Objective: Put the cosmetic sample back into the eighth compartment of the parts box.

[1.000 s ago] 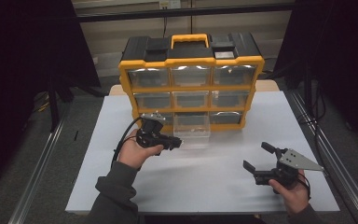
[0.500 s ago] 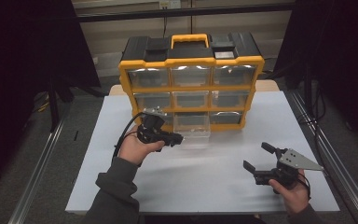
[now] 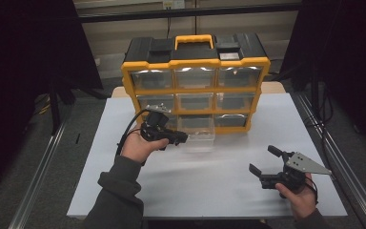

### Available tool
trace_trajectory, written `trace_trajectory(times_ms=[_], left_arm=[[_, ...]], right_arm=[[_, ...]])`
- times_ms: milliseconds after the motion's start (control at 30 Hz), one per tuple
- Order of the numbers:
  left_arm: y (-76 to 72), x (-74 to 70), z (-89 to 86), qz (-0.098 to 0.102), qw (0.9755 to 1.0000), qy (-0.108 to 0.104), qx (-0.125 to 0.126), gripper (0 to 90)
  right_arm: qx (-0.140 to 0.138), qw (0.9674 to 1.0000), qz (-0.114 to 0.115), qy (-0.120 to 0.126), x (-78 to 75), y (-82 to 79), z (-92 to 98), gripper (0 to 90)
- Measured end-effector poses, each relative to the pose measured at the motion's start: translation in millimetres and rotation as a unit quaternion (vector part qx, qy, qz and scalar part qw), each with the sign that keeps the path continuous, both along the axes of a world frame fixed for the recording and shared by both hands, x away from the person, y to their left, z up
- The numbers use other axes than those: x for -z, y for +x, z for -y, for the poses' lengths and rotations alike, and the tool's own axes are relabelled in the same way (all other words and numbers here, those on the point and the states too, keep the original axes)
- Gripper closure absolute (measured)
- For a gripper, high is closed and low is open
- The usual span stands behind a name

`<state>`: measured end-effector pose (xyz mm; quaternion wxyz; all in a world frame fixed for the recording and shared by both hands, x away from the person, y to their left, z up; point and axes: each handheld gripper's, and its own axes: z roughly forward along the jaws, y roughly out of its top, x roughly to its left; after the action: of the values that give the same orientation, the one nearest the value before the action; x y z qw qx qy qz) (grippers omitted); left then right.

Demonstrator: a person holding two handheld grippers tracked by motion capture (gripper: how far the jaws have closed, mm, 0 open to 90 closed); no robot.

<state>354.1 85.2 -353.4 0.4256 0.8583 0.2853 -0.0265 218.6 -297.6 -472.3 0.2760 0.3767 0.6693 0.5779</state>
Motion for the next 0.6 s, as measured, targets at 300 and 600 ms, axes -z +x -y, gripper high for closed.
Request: trace_trajectory(times_ms=[300,600], left_arm=[[5.8,-2.2,2.9,0.003,1.0000,-0.001,-0.005,81.1],[11.4,-4.9,6.1,0.017,0.9997,0.003,-0.015,81.1]], right_arm=[[0.001,1.0000,0.002,0.000,-0.1,-0.1,0.2,1.5],[-0.001,1.0000,0.002,0.000,-0.2,-0.3,0.5,1.7]])
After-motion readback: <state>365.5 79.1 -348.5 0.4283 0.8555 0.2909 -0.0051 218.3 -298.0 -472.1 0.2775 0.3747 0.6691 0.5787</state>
